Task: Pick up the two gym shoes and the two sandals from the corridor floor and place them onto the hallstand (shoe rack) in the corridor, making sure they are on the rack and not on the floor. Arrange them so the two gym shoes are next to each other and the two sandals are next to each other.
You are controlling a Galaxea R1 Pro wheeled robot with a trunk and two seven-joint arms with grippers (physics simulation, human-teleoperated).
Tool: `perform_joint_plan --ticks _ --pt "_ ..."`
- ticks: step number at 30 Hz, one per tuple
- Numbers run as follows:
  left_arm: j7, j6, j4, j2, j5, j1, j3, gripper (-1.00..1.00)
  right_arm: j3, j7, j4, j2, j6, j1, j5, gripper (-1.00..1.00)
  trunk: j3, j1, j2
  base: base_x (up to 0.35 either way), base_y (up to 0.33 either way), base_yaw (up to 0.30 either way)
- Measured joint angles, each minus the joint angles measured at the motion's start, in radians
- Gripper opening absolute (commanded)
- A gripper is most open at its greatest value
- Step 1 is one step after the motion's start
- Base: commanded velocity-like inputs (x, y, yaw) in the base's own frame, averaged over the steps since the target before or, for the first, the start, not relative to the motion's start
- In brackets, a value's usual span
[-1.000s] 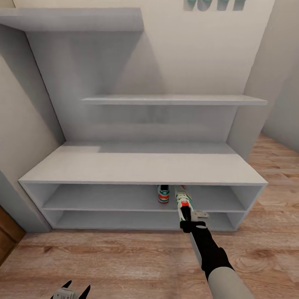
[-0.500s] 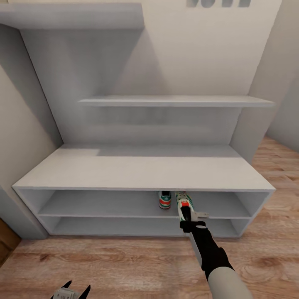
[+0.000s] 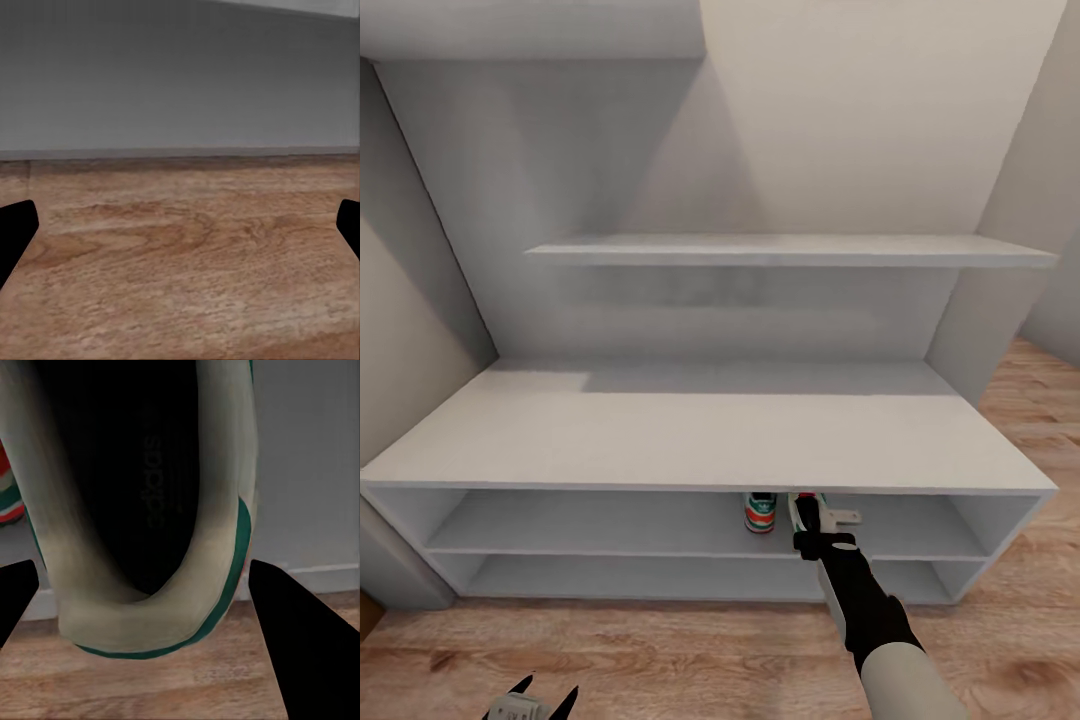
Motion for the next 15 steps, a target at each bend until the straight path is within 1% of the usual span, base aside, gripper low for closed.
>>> perform_joint_plan --ticks 4,13,15 --pt "0.000 0.000 0.000 0.001 0.001 0.000 0.000 1.00 0.000 0.000 0.000 0.000 0.000 0.000 0.000 -1.00 0.000 0.000 0.000 0.094 -0.004 0.000" --pt "0.001 0.001 -0.001 0.000 0.001 0.000 0.000 1.00 0.000 0.000 0.000 0.000 0.001 0.000 0.000 -1.00 0.000 0.000 0.000 0.021 -0.001 0.000" --pt "0.001 0.001 -0.001 0.000 0.001 0.000 0.000 1.00 0.000 0.000 0.000 0.000 0.001 0.000 0.000 -1.00 0.000 0.000 0.000 0.162 0.000 0.000"
